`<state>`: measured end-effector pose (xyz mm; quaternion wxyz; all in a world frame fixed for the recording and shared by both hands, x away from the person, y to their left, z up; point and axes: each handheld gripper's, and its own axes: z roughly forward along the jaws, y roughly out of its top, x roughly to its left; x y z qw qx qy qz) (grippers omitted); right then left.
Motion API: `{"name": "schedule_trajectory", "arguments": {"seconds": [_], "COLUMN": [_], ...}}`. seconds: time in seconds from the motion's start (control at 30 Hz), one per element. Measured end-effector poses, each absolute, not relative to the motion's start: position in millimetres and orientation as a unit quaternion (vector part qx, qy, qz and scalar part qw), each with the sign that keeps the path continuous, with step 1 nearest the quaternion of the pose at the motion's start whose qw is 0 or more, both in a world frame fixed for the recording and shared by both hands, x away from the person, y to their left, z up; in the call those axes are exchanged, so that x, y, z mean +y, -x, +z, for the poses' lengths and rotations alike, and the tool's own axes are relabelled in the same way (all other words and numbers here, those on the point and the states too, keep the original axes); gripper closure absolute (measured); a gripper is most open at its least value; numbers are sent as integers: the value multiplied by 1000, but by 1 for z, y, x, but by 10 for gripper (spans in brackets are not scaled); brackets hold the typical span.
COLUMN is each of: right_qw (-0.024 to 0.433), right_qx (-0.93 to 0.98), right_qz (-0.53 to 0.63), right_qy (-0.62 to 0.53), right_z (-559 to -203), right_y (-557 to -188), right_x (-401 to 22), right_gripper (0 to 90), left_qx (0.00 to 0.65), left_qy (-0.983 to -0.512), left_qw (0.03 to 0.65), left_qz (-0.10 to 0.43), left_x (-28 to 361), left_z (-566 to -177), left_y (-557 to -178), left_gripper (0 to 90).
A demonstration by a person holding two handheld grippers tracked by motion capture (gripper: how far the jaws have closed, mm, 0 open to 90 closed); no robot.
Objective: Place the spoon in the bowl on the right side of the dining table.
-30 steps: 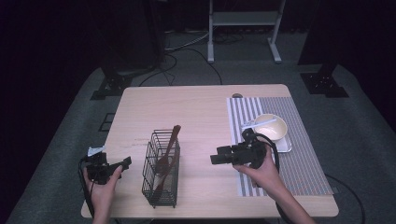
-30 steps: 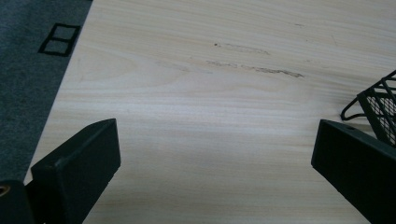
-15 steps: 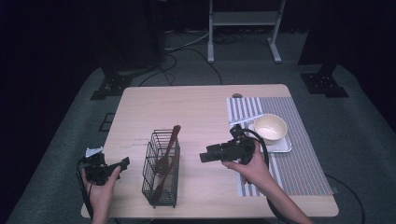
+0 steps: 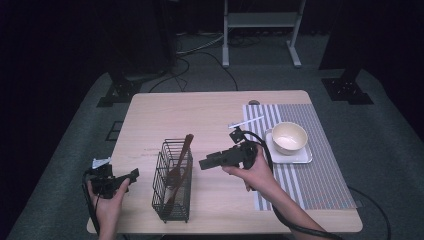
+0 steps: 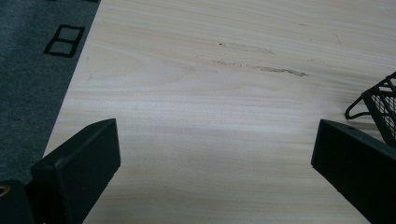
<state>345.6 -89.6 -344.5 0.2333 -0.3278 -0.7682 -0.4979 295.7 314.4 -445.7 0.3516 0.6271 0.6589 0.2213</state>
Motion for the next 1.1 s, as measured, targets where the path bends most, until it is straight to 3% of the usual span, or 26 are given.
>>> {"name": "schedule_trajectory", "arguments": {"seconds": [1.1], "right_qw": [235], "right_qx": [-788], "right_qz": [-467], "right_qy": [327], "right_z": [-343], "right_y": [-355], "right_x": [-46], "right_gripper": [401], "left_qx": [656], "left_qy": [-629], "left_qw": [352], "left_qz": [222], "left_x": [314], "left_z": [-446], "left_y": [-297], "left_gripper": [2]}}
